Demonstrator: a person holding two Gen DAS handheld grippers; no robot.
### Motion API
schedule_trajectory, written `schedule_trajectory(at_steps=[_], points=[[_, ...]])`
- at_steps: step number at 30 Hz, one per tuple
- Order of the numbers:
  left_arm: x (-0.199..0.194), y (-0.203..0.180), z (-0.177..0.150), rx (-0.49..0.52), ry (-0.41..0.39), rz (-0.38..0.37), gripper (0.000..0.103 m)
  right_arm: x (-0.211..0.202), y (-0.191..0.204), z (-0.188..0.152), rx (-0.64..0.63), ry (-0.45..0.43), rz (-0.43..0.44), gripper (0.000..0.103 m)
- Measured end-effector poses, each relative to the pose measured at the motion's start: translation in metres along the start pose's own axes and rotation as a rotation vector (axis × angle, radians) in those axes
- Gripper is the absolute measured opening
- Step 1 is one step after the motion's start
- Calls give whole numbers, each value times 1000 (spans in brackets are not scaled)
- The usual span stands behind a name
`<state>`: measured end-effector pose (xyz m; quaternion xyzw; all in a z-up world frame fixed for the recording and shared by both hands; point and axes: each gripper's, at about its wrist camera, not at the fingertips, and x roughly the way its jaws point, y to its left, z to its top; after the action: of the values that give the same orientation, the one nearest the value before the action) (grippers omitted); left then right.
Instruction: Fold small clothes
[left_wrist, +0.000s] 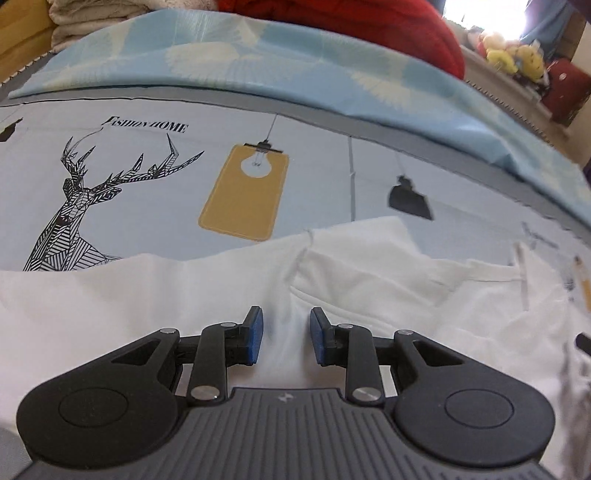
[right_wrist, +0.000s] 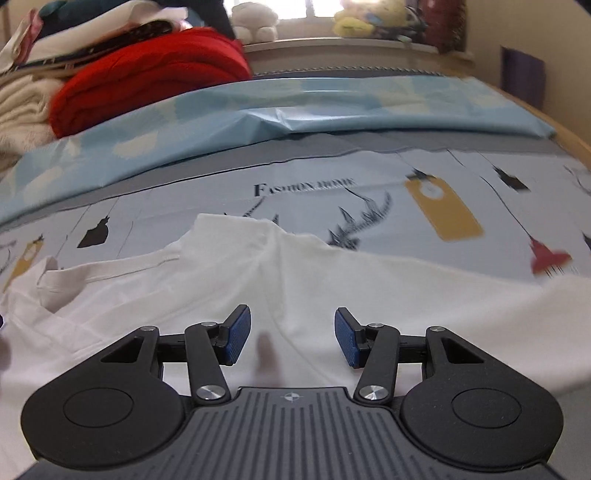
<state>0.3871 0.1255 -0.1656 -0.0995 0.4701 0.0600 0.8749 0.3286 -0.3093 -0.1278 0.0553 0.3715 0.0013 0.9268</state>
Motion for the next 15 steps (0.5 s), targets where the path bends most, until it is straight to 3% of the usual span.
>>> schedule_trajectory(at_steps=[4,6,8,9,15], points=[[10,-11,10,54,-46,43,25,28,6,4,-32,11,10,52],[16,-16,16,62,-66,54,13,40,6,3,-35,26,8,51],[21,-19,21,59,-82,61,11,46,9,2,-70,-8,-4,34],[24,-18,23,51,-90,60,10,47,11,1,-89,-20,6,6],[35,-24,31,68,-148,17,10,52,7,3,-89,-48,-54,4]])
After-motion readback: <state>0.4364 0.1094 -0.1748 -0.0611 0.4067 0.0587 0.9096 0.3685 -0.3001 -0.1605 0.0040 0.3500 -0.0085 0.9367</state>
